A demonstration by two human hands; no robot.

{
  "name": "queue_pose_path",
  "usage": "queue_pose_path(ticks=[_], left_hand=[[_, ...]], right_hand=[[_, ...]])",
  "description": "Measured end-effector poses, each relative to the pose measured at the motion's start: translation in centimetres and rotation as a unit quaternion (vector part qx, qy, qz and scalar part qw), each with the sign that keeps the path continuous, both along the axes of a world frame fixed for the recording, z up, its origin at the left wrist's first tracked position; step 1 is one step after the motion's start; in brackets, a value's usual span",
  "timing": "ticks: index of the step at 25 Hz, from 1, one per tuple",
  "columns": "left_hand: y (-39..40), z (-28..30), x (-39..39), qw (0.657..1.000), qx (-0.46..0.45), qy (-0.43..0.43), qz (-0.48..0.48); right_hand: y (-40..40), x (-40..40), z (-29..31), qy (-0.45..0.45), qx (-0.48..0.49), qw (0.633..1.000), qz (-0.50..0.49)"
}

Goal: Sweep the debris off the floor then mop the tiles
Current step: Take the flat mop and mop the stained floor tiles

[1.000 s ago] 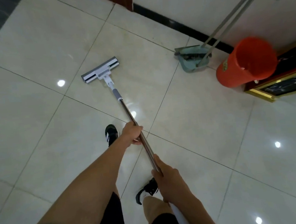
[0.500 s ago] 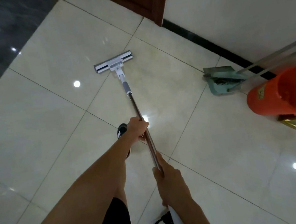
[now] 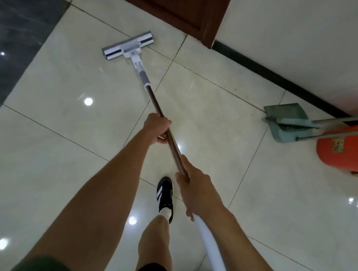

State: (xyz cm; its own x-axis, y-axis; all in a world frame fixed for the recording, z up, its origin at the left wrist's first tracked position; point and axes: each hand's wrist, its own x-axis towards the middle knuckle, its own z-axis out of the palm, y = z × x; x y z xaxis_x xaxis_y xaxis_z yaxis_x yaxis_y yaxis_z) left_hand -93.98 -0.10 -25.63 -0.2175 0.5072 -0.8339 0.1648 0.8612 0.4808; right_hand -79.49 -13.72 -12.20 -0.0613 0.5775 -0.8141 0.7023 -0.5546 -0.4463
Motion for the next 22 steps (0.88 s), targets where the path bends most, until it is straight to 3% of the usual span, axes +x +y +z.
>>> queue_pose_path(ticks=[9,18,22], left_hand=[[-10.9,1.6,6.9,0.999,-0.028,-0.014,-0.041],[-32.3,3.8,23.3,0.991,-0.061,-0.035,-0.113],[-37.7,5.6,29.1,0.989,-0.067,-0.033,-0.128]], right_hand=[[-11.4,6.5,3.8,-0.003,-0.031,0.999,-0.033],[-33.4,21.9,6.6,-0.031,-0.031,0.998,-0.040],[-38.6,26.3,7.9,-0.043,-0.051,0.996,-0.057]])
